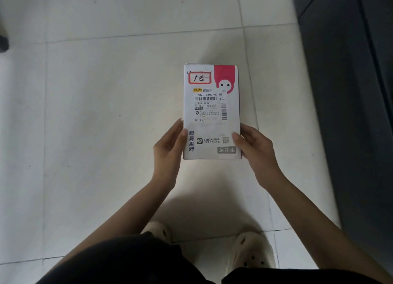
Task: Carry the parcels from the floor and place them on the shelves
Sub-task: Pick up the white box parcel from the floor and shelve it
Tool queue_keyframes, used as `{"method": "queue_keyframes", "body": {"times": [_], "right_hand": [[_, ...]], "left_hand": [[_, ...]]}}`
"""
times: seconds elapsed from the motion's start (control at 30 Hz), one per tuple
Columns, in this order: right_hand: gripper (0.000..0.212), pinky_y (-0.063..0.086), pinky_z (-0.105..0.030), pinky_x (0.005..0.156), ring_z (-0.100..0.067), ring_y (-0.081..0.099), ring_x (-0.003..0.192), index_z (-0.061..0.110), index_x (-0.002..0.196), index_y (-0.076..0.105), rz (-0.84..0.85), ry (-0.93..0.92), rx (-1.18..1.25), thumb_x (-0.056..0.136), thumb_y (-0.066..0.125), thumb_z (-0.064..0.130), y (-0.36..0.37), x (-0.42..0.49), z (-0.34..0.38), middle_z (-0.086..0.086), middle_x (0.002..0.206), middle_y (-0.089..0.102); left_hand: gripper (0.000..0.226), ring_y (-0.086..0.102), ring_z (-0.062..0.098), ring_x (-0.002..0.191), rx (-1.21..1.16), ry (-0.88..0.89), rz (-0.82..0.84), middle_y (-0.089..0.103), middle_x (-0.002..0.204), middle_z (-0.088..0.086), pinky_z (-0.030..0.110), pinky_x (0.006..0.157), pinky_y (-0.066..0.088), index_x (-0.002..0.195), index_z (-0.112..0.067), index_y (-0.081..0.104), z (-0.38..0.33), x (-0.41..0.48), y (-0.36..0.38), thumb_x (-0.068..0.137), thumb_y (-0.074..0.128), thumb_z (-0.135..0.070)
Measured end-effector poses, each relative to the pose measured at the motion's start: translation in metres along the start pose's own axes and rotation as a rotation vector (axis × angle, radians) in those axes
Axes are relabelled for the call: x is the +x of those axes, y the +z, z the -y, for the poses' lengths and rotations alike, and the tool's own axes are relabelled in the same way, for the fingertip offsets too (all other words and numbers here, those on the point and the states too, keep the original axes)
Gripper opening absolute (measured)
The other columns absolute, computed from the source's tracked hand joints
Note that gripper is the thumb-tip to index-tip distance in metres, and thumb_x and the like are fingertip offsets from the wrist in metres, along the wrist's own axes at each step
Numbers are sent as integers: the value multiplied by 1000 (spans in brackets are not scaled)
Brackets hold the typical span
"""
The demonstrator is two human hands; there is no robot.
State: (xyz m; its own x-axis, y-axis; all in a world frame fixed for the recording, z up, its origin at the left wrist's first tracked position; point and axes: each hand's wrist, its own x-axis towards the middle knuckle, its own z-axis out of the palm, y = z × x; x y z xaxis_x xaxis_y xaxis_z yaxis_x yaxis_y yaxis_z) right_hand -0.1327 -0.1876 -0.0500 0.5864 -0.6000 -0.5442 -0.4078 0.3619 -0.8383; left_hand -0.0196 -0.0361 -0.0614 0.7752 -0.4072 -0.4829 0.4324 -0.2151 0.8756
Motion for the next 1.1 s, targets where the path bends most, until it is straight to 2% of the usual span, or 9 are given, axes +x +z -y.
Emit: {"method": "queue_keyframes", "body": {"times": [0.13,0.27,0.37,0.47,0.53,0.57,0.63,0.77,1.1], "right_hand": [[36,50,-37,100,-12,66,111,31,119,62,69,-8,-76,94,56,6,-11,6,5,4,122,69],[41,47,-38,104,-14,62,118,32,126,57,114,-51,-157,97,49,3,-17,13,15,2,127,66],[41,51,-40,96,-14,64,109,32,127,57,93,-73,-256,99,45,5,-22,22,24,2,119,69],[41,50,-41,91,-15,64,104,27,127,61,78,-82,-289,99,42,3,-24,31,32,-2,118,70],[38,48,-35,95,-11,63,104,19,130,58,45,-58,-226,99,46,3,-23,37,34,0,120,67],[36,48,-31,96,-8,63,102,17,132,56,28,-42,-190,98,49,6,-21,40,35,2,119,66],[37,50,-26,91,-2,64,97,18,133,56,21,-28,-159,96,55,13,-17,43,34,8,112,69],[30,57,-17,69,3,71,78,30,117,65,52,-29,-171,94,58,12,-11,43,28,23,82,75],[33,56,-17,61,0,72,79,15,123,63,-48,-125,97,93,57,4,15,14,108,20,82,76]], "left_hand": [[60,54,20,133,99,-16,-9,56,144,11,48,109,44,148,-15,41,-10,18,-5,94,60,-33],[57,39,21,143,340,178,66,35,158,8,37,115,36,154,-13,27,-37,49,-11,101,49,-20],[59,29,23,148,521,283,141,29,161,7,43,119,29,155,-13,23,-62,87,-14,102,48,-22],[68,26,24,149,348,4,146,29,161,11,41,111,36,156,-15,17,-78,97,-8,100,52,-29],[45,34,26,143,222,-108,99,37,151,10,43,110,36,140,-19,40,-69,89,-3,98,54,-30],[14,45,23,131,185,-136,83,45,135,7,41,106,39,112,-26,49,-60,81,-3,99,54,-28],[21,51,12,94,112,-164,83,51,102,-4,36,91,41,83,-27,41,-43,58,1,100,51,-24],[33,65,13,113,56,-199,273,70,123,-1,37,101,47,128,-11,59,-16,22,5,104,41,-25],[41,71,13,104,115,87,184,71,122,6,23,83,56,132,-6,57,-119,22,13,107,31,-25]]}}
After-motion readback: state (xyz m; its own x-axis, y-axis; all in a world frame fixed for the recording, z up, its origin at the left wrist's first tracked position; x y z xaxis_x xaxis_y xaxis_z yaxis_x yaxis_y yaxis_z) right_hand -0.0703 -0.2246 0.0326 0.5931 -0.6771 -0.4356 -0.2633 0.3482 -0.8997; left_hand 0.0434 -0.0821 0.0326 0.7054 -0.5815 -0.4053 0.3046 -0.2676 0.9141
